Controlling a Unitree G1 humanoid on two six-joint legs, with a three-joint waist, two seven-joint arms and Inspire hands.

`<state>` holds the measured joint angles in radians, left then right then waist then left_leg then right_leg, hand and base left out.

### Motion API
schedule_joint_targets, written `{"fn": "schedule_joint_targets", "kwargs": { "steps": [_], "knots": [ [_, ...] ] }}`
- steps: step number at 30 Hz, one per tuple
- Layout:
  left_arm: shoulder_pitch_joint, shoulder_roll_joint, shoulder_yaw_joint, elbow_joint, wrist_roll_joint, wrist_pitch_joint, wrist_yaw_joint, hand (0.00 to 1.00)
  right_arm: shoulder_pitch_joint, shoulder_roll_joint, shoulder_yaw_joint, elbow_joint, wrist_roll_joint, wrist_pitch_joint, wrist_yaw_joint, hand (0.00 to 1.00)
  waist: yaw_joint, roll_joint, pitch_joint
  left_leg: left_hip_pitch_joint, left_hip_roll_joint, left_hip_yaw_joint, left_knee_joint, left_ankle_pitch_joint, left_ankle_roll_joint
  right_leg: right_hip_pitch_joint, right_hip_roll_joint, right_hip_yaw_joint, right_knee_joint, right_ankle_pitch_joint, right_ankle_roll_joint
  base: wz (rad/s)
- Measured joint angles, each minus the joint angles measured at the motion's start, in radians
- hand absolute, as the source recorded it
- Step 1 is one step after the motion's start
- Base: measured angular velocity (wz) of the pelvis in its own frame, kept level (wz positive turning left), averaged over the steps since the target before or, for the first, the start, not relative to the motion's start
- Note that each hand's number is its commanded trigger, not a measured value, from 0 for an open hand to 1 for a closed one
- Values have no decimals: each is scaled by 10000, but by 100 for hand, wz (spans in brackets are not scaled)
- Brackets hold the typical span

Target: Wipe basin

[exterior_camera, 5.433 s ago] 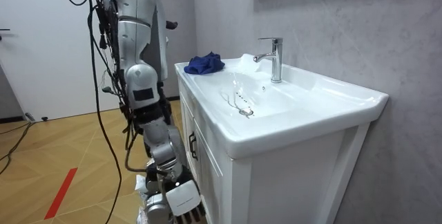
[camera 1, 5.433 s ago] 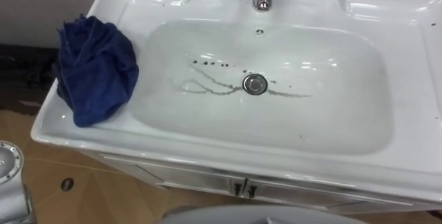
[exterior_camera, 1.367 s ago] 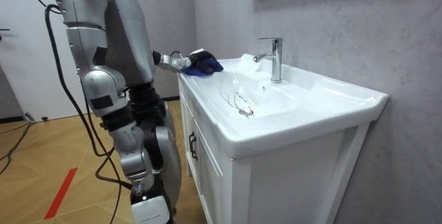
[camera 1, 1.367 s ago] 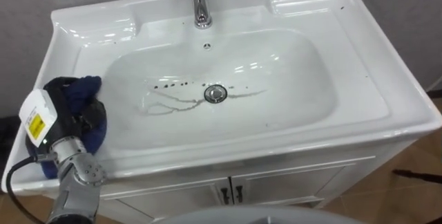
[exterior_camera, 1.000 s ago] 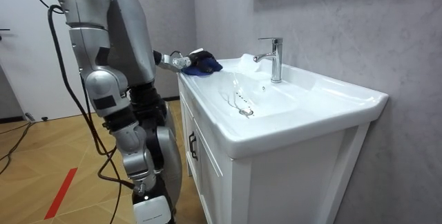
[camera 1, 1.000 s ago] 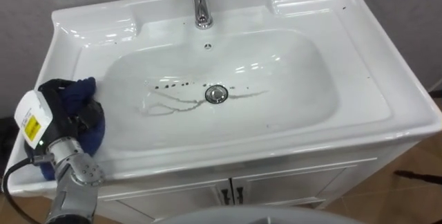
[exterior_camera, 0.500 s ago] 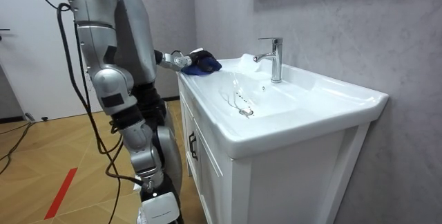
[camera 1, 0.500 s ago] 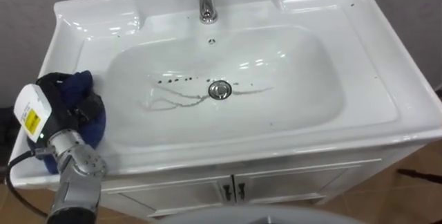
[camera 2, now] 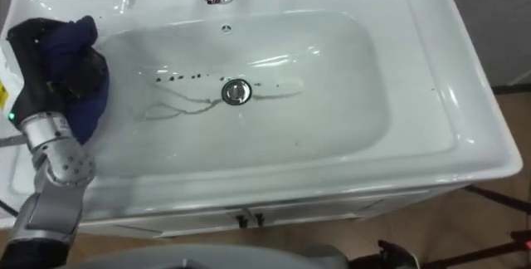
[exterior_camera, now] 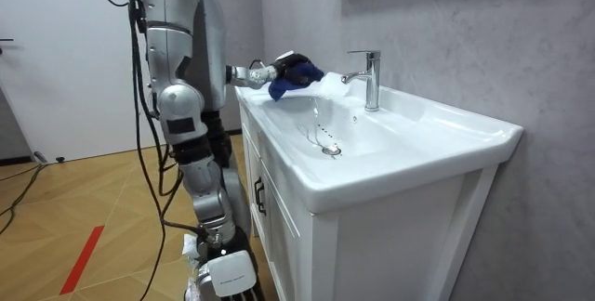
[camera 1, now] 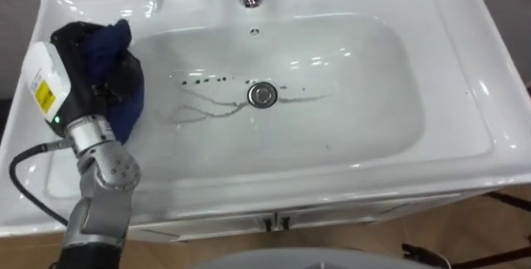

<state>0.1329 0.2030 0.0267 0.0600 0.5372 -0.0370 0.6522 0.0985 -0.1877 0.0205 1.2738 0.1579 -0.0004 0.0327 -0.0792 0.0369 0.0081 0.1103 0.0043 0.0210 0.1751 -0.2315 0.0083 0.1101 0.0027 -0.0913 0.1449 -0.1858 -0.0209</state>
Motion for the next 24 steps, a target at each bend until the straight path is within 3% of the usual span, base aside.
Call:
{"fn": "schedule_joint_targets", "kwargs": {
  "steps": [9,14,18,22,23,24],
  "knots": [
    [-184,18,-752,-604,308,-160,-54,100,91,-23,334,81,513,-261,42,0,-118,14,-2,228,16,11,-111,0,0,268,14,22,-139,0,0,-2],
    [-187,96,-876,-604,1055,-179,-292,100,20,-24,332,144,512,-328,206,0,-276,-4,5,263,1,35,-112,0,0,278,12,59,-133,0,0,0],
    [-179,152,-1245,-577,1113,-192,-360,100,-19,-40,366,219,396,-328,373,0,-262,-91,58,350,2,38,-121,0,0,317,-13,115,-98,0,0,-1],
    [-103,172,-1769,-544,1115,-201,-405,100,-61,-42,368,220,407,-328,438,0,-254,-117,63,418,10,-12,-151,1,1,313,-3,102,-24,0,0,0],
    [-89,162,-1921,-352,1119,-248,-444,100,-60,-45,360,233,397,-328,426,0,-221,-88,62,533,140,-140,-170,24,30,193,23,50,313,-15,-13,-25],
    [-68,139,-1958,-7,1119,-323,-466,100,-2,-70,336,233,416,-359,358,0,-216,162,135,763,378,-789,-325,76,83,-329,316,-18,1084,-341,-63,-34]
  ]
}}
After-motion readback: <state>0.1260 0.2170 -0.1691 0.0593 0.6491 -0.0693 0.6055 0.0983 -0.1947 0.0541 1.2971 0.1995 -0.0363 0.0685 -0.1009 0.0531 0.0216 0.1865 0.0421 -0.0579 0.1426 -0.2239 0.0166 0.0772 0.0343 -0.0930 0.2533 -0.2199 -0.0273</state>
